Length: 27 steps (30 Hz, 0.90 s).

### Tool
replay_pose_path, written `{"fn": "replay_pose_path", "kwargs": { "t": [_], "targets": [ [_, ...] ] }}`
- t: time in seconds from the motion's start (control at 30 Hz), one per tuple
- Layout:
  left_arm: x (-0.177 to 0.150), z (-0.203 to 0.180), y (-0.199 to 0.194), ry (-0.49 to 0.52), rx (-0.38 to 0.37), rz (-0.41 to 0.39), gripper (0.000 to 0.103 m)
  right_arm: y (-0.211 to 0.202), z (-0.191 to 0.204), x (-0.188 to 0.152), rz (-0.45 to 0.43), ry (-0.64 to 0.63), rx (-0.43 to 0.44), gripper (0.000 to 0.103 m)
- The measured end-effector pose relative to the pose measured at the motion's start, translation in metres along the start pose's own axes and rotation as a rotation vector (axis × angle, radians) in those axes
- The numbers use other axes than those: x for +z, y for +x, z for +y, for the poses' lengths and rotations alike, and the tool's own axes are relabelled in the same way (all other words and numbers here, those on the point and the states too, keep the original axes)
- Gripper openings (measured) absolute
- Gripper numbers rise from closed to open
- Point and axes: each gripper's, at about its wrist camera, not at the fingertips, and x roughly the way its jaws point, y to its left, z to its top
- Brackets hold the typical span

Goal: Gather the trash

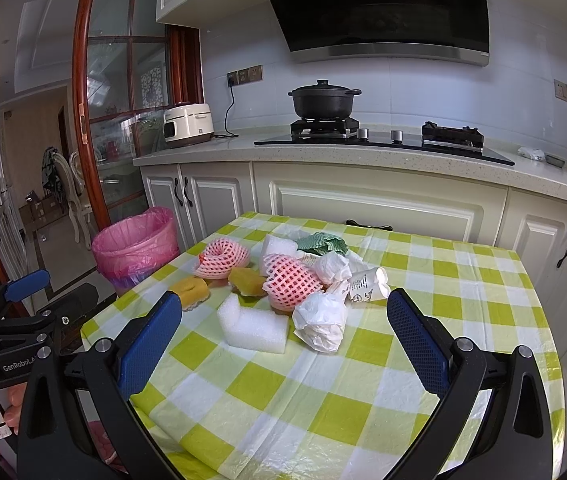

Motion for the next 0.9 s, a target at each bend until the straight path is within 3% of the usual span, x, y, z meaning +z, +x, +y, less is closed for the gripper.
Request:
{"fn": "replay_pose_path", "kwargs": {
  "t": [0.9],
  "targets": [
    [0.0008, 0.0003, 0.0003, 0.001, 0.0, -0.002, 0.099, 0.0012, -0.0013, -0.003, 0.001, 0.02, 0.011, 0.096]
  ]
}}
